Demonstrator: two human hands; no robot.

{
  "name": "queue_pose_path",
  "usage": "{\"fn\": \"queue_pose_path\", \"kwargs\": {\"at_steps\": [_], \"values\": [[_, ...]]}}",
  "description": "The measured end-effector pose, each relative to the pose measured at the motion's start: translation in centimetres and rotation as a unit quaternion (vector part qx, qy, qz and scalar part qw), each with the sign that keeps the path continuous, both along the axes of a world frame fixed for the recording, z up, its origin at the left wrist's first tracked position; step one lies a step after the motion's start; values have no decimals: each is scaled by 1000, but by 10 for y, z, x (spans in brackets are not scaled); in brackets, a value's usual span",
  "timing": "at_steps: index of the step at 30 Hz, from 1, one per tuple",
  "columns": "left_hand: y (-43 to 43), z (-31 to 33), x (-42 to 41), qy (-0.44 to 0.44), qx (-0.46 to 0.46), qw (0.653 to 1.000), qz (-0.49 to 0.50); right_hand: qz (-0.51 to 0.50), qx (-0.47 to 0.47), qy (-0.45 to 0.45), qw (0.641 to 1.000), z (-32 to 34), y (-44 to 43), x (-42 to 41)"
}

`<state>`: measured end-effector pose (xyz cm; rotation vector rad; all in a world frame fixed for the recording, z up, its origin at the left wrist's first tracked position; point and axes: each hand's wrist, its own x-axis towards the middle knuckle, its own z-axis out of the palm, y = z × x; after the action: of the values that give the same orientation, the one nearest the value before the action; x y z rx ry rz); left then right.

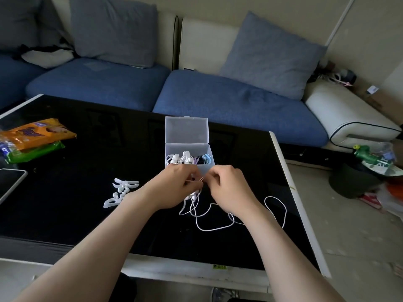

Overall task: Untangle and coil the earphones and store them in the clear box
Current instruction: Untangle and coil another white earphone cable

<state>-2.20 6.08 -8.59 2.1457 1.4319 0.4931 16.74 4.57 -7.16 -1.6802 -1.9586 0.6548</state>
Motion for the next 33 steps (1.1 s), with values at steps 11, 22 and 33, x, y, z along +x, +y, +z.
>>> {"fn": "queue_pose_path", "kwargs": {"at_steps": [11,22,33], "values": [[-6,12,-1,-35,30,996,70,-68,-19,127,989,4,3,15],[-2,13,5,-6,24,990,139,-89,-99,329,935,7,0,12],[-4,19,7,-198,-63,968,144,-52,-98,310,944,8,-3,6]]}}
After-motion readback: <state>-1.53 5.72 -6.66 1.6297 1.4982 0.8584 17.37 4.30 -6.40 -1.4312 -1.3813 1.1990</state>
